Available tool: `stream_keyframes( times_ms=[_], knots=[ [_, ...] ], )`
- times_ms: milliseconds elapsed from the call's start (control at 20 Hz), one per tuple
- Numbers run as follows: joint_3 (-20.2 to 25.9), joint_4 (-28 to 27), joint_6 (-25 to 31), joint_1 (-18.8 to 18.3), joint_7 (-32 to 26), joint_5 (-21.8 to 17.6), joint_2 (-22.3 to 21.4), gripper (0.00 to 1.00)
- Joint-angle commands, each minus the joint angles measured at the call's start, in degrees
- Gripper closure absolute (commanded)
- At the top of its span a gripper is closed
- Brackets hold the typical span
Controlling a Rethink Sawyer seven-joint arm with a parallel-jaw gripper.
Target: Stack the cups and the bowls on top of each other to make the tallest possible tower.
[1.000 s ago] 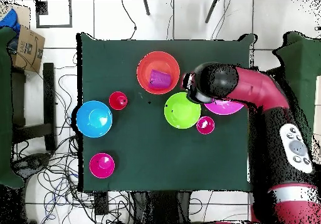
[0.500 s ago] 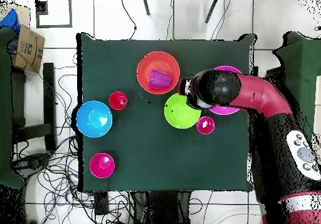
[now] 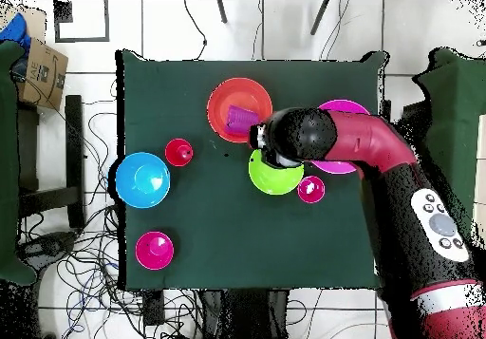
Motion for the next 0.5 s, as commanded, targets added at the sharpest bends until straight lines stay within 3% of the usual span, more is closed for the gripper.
stream_keyframes(
  times_ms=[50,500],
  knots=[
    [4.16,5.61,-1.05,0.74,-12.15,-5.50,-1.05,1.00],
    [4.75,6.05,2.44,1.87,-8.89,-4.54,-3.64,1.00]
  ],
)
